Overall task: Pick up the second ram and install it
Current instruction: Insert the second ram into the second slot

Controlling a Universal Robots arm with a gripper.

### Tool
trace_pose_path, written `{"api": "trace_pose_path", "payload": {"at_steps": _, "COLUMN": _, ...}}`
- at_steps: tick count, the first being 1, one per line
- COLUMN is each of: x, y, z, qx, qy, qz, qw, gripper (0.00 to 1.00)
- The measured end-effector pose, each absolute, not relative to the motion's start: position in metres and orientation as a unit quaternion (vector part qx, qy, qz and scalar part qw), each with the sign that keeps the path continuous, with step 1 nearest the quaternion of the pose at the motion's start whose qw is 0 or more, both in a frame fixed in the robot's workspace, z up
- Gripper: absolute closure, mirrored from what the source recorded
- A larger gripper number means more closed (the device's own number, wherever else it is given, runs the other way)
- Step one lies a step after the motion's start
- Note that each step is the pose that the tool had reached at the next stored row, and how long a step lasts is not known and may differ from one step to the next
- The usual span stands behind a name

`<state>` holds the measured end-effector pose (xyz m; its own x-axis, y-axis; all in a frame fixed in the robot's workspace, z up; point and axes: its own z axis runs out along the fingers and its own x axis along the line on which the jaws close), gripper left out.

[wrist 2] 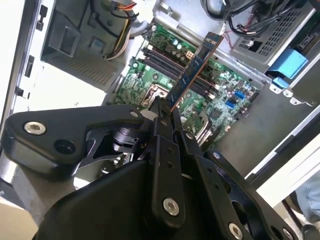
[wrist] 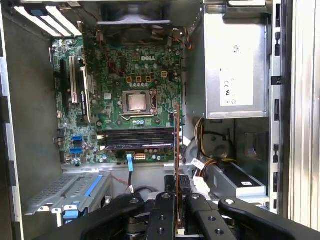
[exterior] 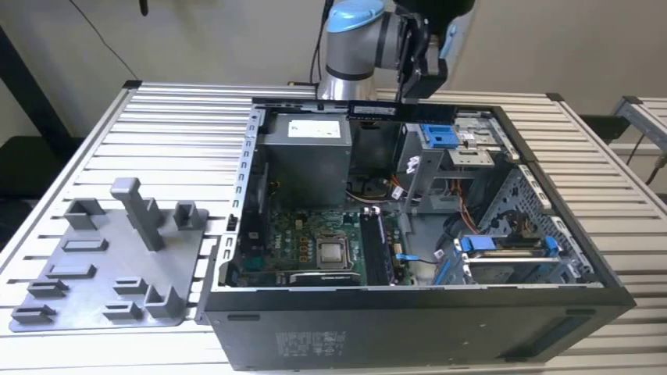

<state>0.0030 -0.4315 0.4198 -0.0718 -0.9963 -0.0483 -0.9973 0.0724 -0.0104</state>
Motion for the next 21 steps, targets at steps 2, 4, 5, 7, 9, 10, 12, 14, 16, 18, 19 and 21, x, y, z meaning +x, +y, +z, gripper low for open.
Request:
{"api": "trace_pose_path", "payload": {"at_steps": 2, "x": 0.0030, "y": -0.4317, "z": 0.4199, "qx": -0.674, "qy": 0.739, "qz": 0.012, "qw": 0.021, "gripper": 0.86}}
{"api": "trace_pose_path", "payload": {"at_steps": 4, "x": 0.0030, "y": -0.4318, "z": 0.4198, "qx": -0.666, "qy": 0.745, "qz": 0.012, "qw": 0.021, "gripper": 0.86}}
{"api": "trace_pose_path", "payload": {"at_steps": 5, "x": 0.0030, "y": -0.4318, "z": 0.4198, "qx": -0.662, "qy": 0.749, "qz": 0.012, "qw": 0.021, "gripper": 0.86}}
{"api": "trace_pose_path", "payload": {"at_steps": 7, "x": 0.0030, "y": -0.4319, "z": 0.4198, "qx": -0.655, "qy": 0.756, "qz": 0.012, "qw": 0.022, "gripper": 0.86}}
{"api": "trace_pose_path", "payload": {"at_steps": 9, "x": 0.0030, "y": -0.4319, "z": 0.4198, "qx": -0.648, "qy": 0.761, "qz": 0.012, "qw": 0.022, "gripper": 0.86}}
{"api": "trace_pose_path", "payload": {"at_steps": 10, "x": 0.0030, "y": -0.4320, "z": 0.4198, "qx": -0.646, "qy": 0.763, "qz": 0.012, "qw": 0.022, "gripper": 0.86}}
{"api": "trace_pose_path", "payload": {"at_steps": 12, "x": 0.0030, "y": -0.4321, "z": 0.4198, "qx": -0.641, "qy": 0.767, "qz": 0.011, "qw": 0.022, "gripper": 0.86}}
{"api": "trace_pose_path", "payload": {"at_steps": 14, "x": 0.0030, "y": -0.4321, "z": 0.4198, "qx": -0.637, "qy": 0.771, "qz": 0.011, "qw": 0.022, "gripper": 0.86}}
{"api": "trace_pose_path", "payload": {"at_steps": 16, "x": 0.0030, "y": -0.4323, "z": 0.4198, "qx": -0.632, "qy": 0.775, "qz": 0.011, "qw": 0.022, "gripper": 0.86}}
{"api": "trace_pose_path", "payload": {"at_steps": 18, "x": 0.0030, "y": -0.4325, "z": 0.4198, "qx": -0.625, "qy": 0.780, "qz": 0.011, "qw": 0.022, "gripper": 0.86}}
{"api": "trace_pose_path", "payload": {"at_steps": 19, "x": 0.0030, "y": -0.4327, "z": 0.4198, "qx": -0.623, "qy": 0.782, "qz": 0.011, "qw": 0.022, "gripper": 0.86}}
{"api": "trace_pose_path", "payload": {"at_steps": 21, "x": 0.0029, "y": -0.4333, "z": 0.4199, "qx": -0.617, "qy": 0.787, "qz": 0.011, "qw": 0.022, "gripper": 0.86}}
